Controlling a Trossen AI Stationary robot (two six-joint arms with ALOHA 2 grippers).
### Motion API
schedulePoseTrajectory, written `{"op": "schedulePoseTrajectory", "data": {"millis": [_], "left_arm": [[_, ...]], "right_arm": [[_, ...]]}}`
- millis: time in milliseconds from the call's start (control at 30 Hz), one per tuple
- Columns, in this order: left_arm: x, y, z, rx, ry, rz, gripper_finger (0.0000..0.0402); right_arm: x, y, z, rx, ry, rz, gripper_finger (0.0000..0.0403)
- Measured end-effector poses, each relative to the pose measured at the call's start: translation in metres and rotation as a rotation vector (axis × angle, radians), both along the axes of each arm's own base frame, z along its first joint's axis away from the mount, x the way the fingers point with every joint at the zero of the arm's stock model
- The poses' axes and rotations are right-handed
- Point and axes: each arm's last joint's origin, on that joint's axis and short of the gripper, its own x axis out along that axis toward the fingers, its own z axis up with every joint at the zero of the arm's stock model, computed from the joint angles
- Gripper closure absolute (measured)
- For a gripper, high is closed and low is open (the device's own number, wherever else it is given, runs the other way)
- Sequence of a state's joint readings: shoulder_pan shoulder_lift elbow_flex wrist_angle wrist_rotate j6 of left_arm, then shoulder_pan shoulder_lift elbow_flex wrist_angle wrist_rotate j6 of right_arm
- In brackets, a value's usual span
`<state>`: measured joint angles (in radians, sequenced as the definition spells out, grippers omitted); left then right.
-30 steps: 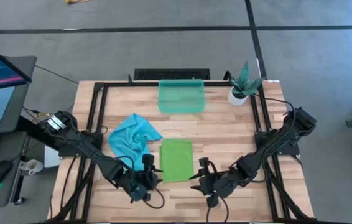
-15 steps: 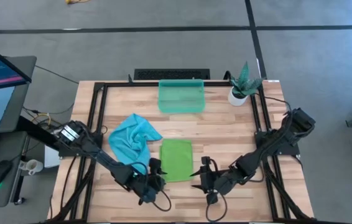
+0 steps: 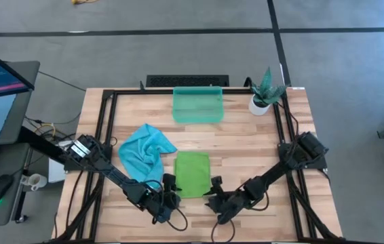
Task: Roll microfiber towels into tight, uniform cylinder then place into a basket
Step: Roll the green microfiber cloth
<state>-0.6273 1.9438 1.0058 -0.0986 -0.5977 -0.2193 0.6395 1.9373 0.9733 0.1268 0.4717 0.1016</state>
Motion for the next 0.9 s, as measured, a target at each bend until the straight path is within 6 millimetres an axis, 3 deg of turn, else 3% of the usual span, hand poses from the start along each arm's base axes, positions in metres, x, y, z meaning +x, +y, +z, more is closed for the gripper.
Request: {"op": "schedulePoseTrajectory", "data": {"millis": [333,533,800,900], "left_arm": [[-0.002,0.003,-0.002,-0.052,0.014,0.077,0.0189],[-0.002,0.004,-0.004,-0.15,-0.007,0.19,0.0189],[-0.003,0.004,-0.004,-0.28,-0.047,0.338,0.0191],[-0.003,0.004,-0.005,-0.309,-0.055,0.367,0.0209]], "right_arm": [[0.006,-0.025,-0.007,0.041,0.12,-0.113,0.02],[0.009,-0.03,-0.007,0.078,0.136,-0.133,0.021],[0.008,-0.03,-0.007,0.135,0.153,-0.164,0.0248],[0.008,-0.029,-0.008,0.152,0.158,-0.169,0.0273]]}}
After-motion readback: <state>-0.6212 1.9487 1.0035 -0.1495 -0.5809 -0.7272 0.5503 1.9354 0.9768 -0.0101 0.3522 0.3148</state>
